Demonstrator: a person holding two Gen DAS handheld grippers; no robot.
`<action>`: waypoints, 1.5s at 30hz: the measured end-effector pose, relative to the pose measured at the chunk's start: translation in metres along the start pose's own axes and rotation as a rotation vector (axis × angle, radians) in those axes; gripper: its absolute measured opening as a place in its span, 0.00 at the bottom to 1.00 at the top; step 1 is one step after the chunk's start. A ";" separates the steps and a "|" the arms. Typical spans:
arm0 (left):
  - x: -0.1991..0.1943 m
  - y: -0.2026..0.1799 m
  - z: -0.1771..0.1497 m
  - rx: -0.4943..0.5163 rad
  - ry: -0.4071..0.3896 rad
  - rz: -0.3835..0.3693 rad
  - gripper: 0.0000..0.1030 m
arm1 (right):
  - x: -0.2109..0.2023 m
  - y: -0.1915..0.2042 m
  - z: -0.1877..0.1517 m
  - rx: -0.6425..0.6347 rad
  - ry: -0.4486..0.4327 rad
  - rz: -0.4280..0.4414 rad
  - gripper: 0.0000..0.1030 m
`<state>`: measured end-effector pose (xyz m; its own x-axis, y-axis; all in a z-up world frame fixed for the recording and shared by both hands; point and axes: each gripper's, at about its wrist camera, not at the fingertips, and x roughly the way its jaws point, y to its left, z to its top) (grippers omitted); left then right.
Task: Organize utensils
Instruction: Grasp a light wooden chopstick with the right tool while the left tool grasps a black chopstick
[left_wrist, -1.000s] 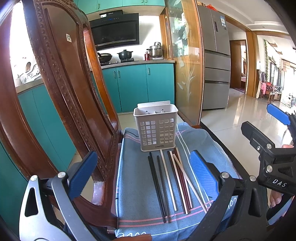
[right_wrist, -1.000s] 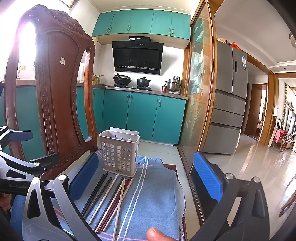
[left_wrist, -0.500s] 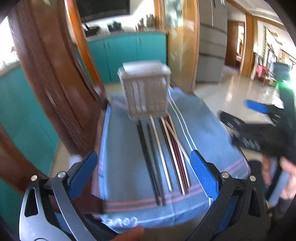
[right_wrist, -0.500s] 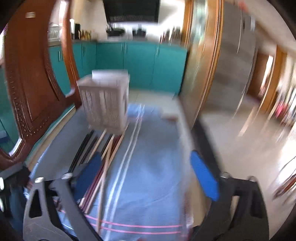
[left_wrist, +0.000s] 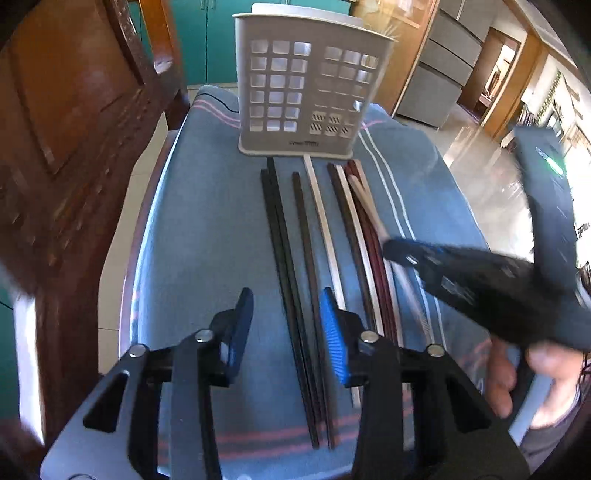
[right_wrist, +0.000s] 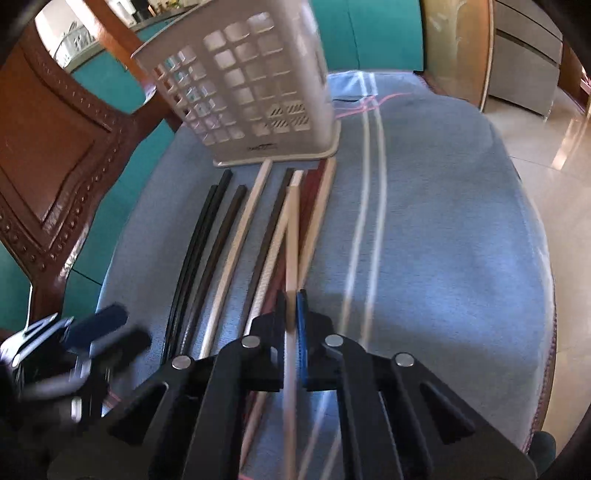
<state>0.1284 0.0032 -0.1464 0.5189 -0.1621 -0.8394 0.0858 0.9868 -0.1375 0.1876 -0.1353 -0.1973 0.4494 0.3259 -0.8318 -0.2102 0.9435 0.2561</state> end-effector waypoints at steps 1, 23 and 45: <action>0.003 0.000 0.004 -0.004 0.003 0.000 0.34 | -0.005 -0.006 -0.002 0.009 -0.014 -0.023 0.06; 0.047 0.003 0.027 -0.093 0.088 -0.057 0.12 | -0.017 -0.051 -0.015 0.087 -0.058 -0.097 0.20; 0.056 0.021 0.037 -0.082 0.056 0.030 0.10 | -0.013 -0.045 -0.011 0.017 -0.050 -0.200 0.21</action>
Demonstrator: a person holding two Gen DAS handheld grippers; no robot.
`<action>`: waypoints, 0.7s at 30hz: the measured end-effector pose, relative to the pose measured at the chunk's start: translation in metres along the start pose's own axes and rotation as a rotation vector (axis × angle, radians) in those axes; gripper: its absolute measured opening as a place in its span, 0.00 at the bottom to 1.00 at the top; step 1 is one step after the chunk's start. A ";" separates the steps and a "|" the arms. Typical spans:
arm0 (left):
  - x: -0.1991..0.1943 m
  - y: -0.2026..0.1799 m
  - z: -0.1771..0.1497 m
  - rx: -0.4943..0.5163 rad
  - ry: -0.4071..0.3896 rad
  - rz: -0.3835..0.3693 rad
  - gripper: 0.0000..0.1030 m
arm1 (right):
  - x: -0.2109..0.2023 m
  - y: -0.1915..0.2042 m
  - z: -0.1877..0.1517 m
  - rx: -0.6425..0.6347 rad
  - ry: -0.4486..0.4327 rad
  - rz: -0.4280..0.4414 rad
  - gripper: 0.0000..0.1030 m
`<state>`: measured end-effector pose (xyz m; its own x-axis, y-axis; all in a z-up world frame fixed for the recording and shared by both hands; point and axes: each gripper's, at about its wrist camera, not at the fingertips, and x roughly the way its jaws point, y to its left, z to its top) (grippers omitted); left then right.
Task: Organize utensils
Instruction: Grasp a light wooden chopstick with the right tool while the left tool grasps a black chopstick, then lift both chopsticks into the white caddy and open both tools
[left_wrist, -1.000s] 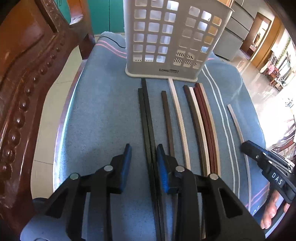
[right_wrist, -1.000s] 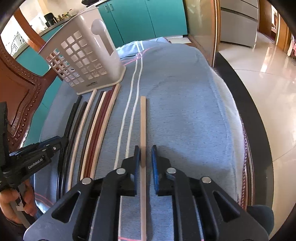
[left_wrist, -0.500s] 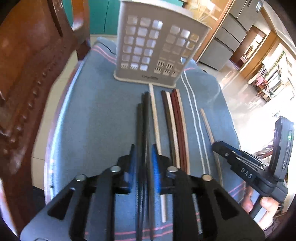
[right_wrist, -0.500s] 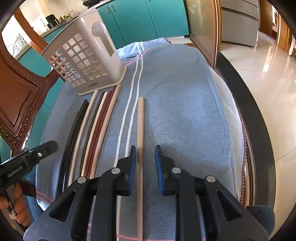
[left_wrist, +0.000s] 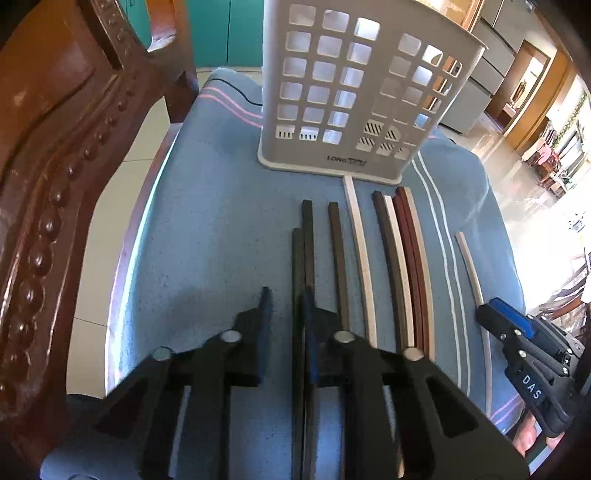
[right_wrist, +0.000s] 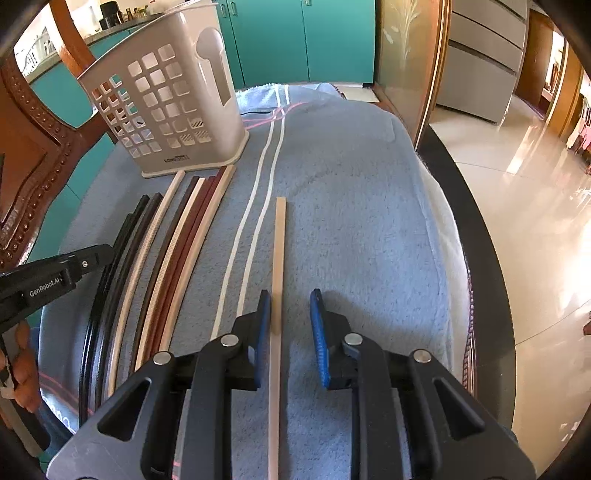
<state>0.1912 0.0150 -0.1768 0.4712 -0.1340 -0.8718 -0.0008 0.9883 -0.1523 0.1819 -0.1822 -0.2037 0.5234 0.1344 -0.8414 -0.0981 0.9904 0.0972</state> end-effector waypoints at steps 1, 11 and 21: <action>0.000 -0.001 0.000 0.002 0.001 -0.008 0.07 | 0.000 0.000 -0.001 -0.001 -0.006 -0.001 0.22; 0.004 -0.002 -0.001 0.016 -0.004 0.046 0.22 | 0.001 0.011 0.001 -0.052 -0.009 -0.052 0.25; 0.017 -0.018 0.024 0.055 0.029 0.111 0.07 | 0.017 0.021 0.025 -0.101 0.021 -0.087 0.07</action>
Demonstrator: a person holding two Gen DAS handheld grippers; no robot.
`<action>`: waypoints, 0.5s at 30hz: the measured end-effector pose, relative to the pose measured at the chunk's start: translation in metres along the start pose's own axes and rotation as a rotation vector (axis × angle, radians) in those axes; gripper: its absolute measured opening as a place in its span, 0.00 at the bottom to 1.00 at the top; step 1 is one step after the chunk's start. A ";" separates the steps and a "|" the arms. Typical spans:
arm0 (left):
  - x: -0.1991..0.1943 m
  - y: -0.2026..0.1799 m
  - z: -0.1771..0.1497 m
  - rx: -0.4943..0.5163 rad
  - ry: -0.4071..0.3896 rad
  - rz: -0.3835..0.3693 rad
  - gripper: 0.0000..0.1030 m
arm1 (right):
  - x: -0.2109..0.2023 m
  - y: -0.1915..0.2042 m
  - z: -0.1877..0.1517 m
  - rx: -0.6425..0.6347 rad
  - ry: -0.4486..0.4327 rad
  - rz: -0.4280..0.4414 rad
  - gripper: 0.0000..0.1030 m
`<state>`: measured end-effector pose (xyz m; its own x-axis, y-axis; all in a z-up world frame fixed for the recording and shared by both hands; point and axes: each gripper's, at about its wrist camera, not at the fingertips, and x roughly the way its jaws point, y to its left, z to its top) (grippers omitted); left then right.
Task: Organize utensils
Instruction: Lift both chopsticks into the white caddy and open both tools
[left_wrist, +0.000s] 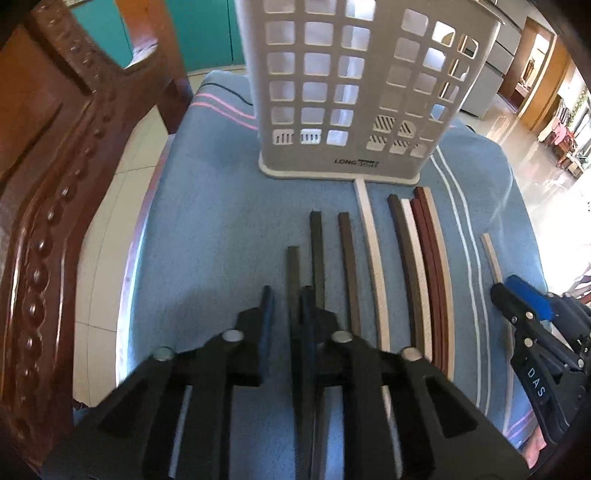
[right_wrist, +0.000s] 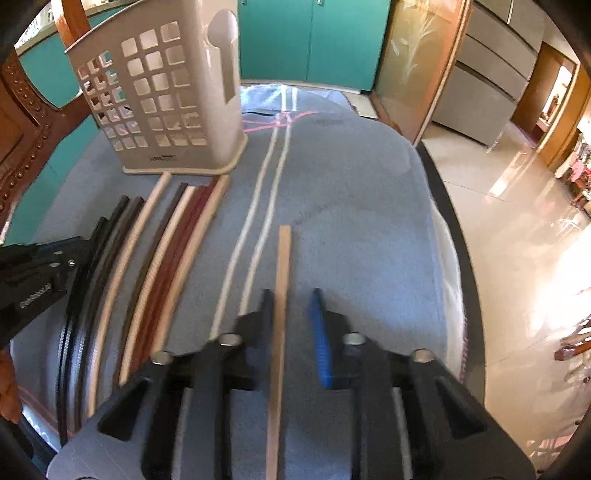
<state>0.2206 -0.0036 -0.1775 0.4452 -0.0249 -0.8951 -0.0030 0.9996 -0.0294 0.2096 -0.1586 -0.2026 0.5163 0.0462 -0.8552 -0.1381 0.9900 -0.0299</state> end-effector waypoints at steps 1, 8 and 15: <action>0.001 -0.001 0.002 -0.009 0.003 -0.007 0.07 | 0.000 0.000 0.001 0.004 0.004 0.026 0.06; -0.053 0.003 0.007 -0.016 -0.109 -0.058 0.07 | -0.060 -0.013 0.011 0.031 -0.137 0.122 0.06; -0.168 0.006 0.007 0.019 -0.345 -0.117 0.07 | -0.152 -0.022 0.020 -0.002 -0.317 0.185 0.06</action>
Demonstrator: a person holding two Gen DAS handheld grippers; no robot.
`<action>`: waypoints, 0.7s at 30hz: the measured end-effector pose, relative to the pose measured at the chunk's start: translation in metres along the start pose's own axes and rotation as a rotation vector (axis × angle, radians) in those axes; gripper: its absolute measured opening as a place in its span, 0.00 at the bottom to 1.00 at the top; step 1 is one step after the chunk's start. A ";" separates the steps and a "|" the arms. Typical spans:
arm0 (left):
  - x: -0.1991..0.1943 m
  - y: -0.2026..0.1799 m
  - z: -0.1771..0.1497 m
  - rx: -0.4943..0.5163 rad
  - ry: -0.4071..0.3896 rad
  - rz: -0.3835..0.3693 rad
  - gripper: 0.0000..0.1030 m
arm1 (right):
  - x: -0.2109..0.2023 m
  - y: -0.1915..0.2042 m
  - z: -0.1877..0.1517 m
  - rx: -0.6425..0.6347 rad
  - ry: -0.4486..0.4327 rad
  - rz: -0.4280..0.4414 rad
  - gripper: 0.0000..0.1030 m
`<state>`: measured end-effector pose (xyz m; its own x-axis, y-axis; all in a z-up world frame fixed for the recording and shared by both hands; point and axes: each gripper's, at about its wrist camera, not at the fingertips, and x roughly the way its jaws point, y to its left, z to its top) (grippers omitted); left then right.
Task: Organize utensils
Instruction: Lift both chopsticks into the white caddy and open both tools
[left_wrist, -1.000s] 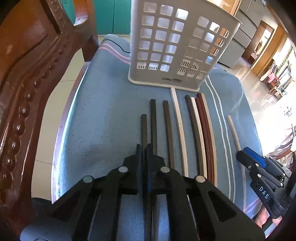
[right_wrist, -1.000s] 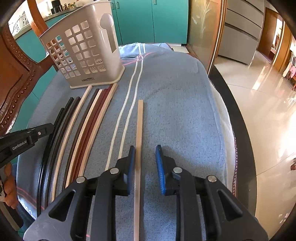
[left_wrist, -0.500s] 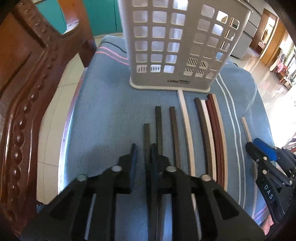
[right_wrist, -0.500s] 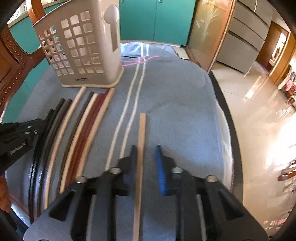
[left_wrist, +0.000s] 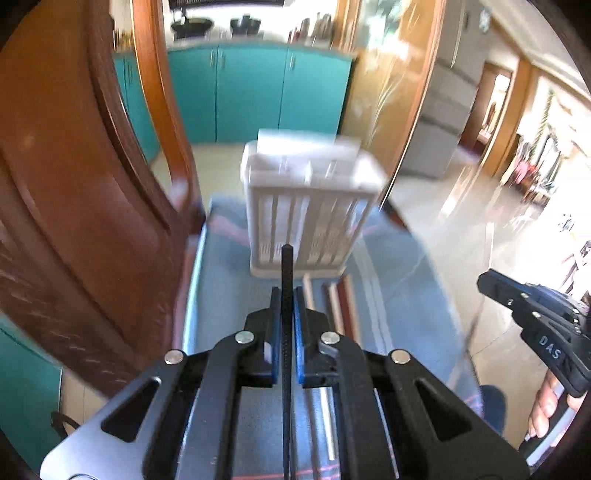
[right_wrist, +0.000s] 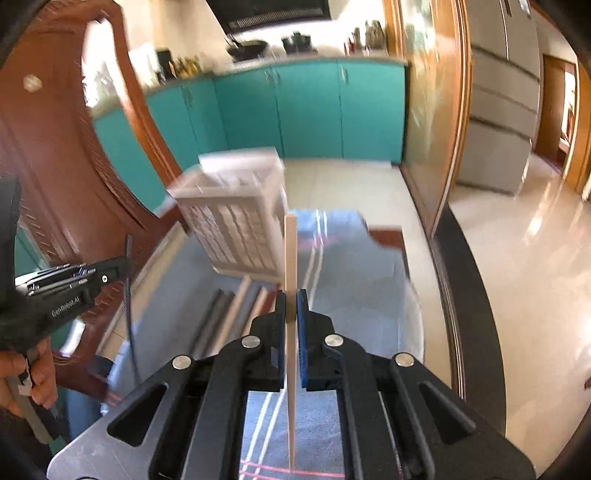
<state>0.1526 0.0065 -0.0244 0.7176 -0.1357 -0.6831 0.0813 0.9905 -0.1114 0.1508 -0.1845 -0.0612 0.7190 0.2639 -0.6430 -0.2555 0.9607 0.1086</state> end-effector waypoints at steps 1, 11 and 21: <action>-0.013 -0.001 0.006 0.002 -0.027 -0.009 0.07 | -0.012 0.003 0.007 -0.008 -0.028 0.016 0.06; -0.108 -0.002 0.092 0.009 -0.326 0.003 0.07 | -0.085 0.007 0.107 0.046 -0.403 0.121 0.06; -0.063 0.006 0.158 -0.147 -0.440 0.098 0.07 | -0.004 0.032 0.143 0.024 -0.434 0.008 0.06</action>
<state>0.2169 0.0252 0.1320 0.9443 0.0126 -0.3288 -0.0773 0.9798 -0.1844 0.2322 -0.1425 0.0533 0.9234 0.2778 -0.2648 -0.2502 0.9590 0.1334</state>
